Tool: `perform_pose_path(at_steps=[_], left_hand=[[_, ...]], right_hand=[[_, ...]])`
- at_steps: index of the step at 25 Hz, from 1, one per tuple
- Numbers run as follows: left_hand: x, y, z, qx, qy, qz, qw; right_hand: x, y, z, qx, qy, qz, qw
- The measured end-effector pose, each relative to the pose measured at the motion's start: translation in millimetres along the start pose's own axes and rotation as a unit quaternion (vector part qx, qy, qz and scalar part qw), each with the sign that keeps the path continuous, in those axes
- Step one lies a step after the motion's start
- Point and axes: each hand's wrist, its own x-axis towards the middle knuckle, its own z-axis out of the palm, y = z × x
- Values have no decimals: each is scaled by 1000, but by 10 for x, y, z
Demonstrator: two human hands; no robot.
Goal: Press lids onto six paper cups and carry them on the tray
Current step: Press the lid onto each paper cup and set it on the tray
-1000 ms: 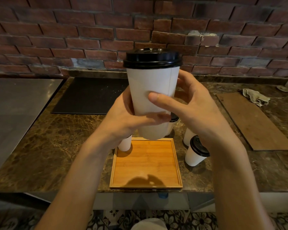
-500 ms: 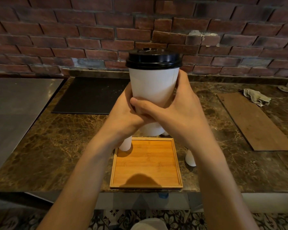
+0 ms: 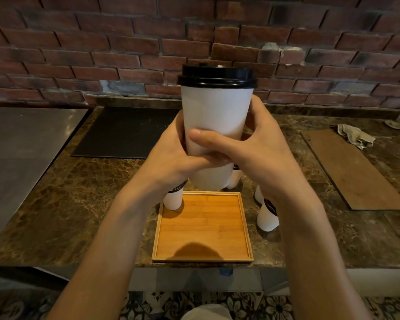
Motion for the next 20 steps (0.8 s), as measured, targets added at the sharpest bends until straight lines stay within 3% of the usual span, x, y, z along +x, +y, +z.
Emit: perform_pose_path(at_steps=[9,20], left_hand=[[-18,59,-33,-36,-62,9,997],[-60,50,-71,-73,-109,1,991]], right_hand=[[41,41,-140,113,-95,13,989],[62,123,-193,162,-189,16,968]])
